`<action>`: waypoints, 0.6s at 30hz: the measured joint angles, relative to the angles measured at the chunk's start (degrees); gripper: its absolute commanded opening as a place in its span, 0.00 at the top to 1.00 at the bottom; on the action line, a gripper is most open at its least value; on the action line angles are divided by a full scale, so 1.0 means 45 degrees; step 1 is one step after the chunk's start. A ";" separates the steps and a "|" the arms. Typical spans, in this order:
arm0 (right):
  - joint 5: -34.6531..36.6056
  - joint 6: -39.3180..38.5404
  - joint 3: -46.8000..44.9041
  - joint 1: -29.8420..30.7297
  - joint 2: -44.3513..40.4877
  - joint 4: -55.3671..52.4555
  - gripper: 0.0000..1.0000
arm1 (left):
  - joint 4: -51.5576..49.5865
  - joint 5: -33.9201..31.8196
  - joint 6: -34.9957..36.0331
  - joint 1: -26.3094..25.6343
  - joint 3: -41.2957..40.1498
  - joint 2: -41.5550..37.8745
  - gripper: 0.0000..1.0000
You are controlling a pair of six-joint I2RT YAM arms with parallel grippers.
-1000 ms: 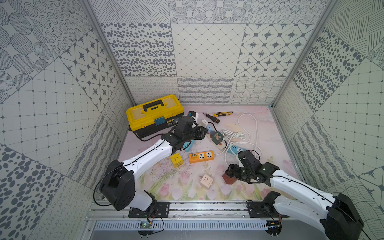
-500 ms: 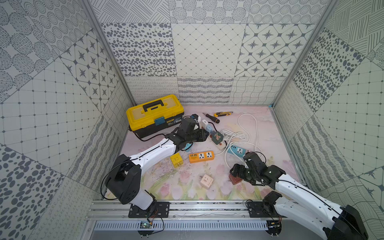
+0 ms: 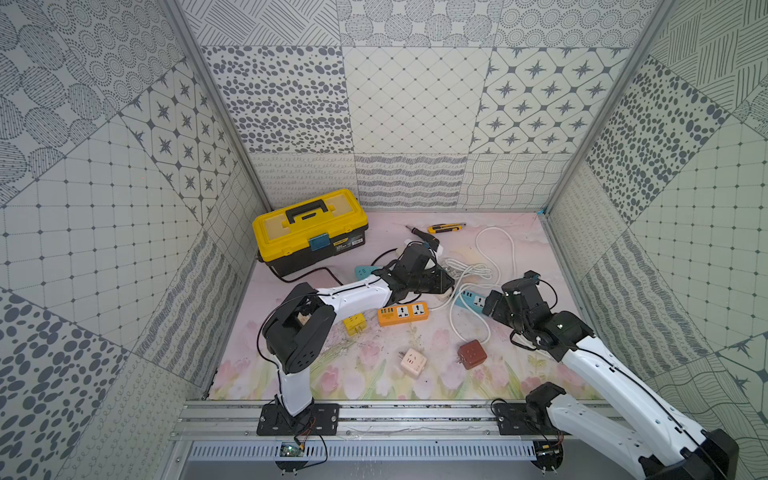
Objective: Pull the plug off the socket
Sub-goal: Remove the plug from the socket.
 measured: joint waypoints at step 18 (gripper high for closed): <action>-0.2055 -0.0947 0.1185 -0.2249 0.3585 0.1137 0.40 | 0.2735 0.0476 -0.1253 -0.1064 0.2574 0.4337 1.00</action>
